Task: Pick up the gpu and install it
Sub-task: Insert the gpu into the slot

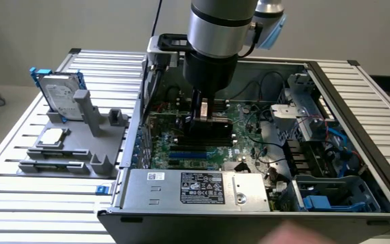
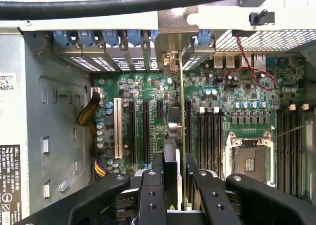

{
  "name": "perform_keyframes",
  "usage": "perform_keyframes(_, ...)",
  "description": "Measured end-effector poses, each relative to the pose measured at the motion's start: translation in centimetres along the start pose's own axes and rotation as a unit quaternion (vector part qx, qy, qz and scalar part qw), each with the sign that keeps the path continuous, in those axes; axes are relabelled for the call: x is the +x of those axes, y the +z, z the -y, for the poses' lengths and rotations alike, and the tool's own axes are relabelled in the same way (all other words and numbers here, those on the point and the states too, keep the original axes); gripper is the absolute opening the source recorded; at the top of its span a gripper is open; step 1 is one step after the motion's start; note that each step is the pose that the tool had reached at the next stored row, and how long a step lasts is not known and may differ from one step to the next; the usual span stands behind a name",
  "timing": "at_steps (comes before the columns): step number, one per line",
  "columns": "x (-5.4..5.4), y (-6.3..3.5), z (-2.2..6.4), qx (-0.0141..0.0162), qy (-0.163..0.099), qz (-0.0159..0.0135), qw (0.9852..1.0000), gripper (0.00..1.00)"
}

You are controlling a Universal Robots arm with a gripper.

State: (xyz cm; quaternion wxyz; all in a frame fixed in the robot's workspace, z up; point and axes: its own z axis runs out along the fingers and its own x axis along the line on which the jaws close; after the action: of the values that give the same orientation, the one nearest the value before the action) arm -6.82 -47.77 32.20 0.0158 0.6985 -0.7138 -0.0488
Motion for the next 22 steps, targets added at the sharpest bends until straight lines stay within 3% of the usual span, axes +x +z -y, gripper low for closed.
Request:
perform_keyframes(11,0.1,0.08,0.01,0.0006,0.000,0.0001,1.0000,0.27)
perform_keyframes(15,0.1,0.70,0.07,0.0049,0.000,0.0001,1.0000,0.27)
perform_keyframes(22,0.1,1.96,0.23,0.0059,0.009,0.0009,0.9999,0.27)
